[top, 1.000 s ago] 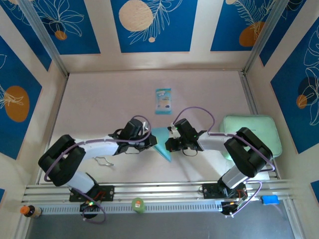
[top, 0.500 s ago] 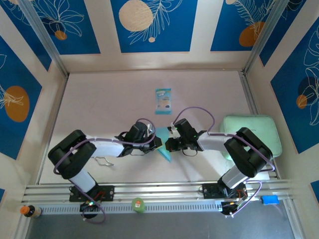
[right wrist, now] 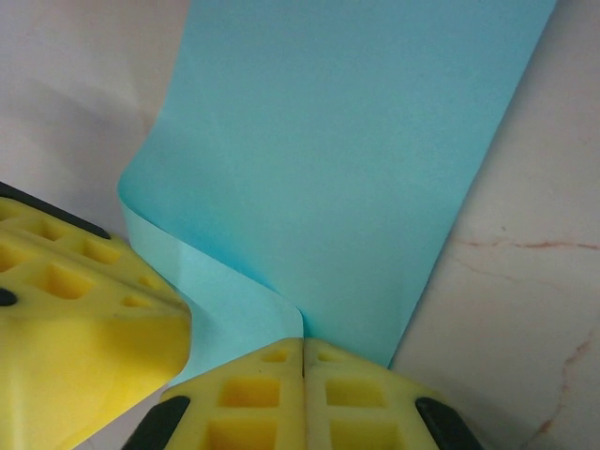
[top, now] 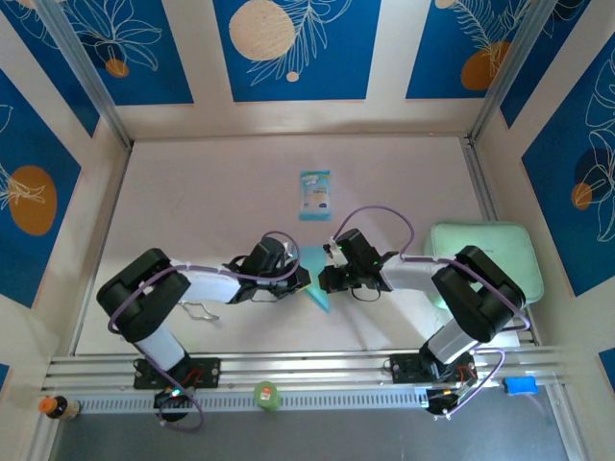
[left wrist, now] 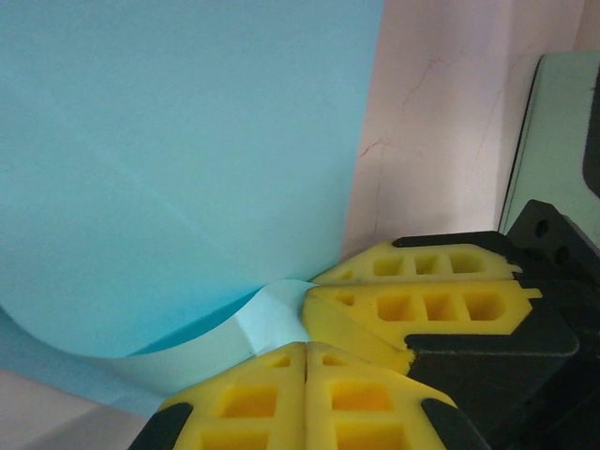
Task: Fold a paper plane with a square sheet of paper (pick it up from the middle)
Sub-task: Third fold the triangle at the center of the table.
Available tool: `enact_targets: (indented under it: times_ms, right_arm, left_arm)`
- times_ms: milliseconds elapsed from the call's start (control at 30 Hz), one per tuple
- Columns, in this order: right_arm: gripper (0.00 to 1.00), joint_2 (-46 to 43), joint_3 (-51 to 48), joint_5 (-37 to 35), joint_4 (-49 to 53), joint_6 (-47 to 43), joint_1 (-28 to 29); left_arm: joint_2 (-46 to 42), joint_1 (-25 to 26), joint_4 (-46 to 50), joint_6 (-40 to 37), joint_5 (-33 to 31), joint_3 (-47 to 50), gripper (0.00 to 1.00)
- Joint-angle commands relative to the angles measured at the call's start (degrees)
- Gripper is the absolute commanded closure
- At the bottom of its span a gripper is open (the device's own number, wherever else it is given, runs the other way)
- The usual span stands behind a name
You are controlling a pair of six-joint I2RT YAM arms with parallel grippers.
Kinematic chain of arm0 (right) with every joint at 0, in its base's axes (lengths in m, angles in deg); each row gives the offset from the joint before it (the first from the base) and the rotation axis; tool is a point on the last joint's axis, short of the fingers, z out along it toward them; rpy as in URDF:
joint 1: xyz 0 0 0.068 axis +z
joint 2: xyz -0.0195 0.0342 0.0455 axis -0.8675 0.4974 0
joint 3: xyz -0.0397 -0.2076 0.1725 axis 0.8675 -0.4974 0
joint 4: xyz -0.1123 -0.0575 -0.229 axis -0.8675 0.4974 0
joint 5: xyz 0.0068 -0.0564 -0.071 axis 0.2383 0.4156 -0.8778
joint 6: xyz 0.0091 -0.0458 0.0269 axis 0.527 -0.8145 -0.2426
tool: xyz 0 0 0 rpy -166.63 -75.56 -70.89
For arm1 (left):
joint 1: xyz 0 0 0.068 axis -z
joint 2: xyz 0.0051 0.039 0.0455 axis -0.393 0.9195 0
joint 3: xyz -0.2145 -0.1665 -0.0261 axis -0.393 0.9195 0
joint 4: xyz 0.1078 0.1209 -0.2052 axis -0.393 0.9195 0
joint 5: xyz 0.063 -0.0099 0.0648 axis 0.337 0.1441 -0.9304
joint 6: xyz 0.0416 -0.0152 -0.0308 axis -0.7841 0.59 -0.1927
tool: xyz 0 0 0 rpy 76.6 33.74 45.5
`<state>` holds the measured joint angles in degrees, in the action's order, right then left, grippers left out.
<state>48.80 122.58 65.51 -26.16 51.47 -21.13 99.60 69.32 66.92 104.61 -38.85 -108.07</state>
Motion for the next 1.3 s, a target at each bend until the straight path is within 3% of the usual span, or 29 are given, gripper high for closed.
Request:
enact_targets:
  times_ms: [0, 700, 867, 1000, 1067, 1167, 1267]
  right_arm:
    - [1.0, 1.1, 0.7, -1.3, 2.7, 0.4, 0.4]
    - [0.99, 0.8, 1.8, -0.6, 3.8, 0.4, 0.3]
    - [0.89, -2.3, 3.7, 0.3, 7.6, 0.9, -0.5]
    - [0.69, -7.0, 4.6, 3.1, 11.7, 1.5, -2.4]
    - [0.65, -9.4, 4.3, 5.0, 13.0, 1.4, -3.2]
    - [0.63, -11.8, 3.6, 10.0, 13.4, 1.8, -4.1]
    - [0.69, -11.1, 3.1, 17.4, 12.0, 2.0, -3.6]
  left_arm:
    - [0.4, 0.4, 2.2, -0.8, -0.9, 0.4, 1.0]
    - [2.7, 0.3, 4.3, -1.8, -1.9, 1.4, 1.0]
    - [1.6, 0.4, 5.8, -2.4, -2.6, 1.3, 1.0]
    - [1.6, 0.3, 5.9, -2.7, -2.6, 1.1, 1.0]
    - [1.6, 0.4, 5.6, -2.6, -2.6, 1.1, 1.0]
    - [1.5, 0.4, 5.6, -2.7, -2.7, 1.1, 1.0]
    - [1.5, 0.4, 5.6, -2.7, -2.7, 1.1, 1.0]
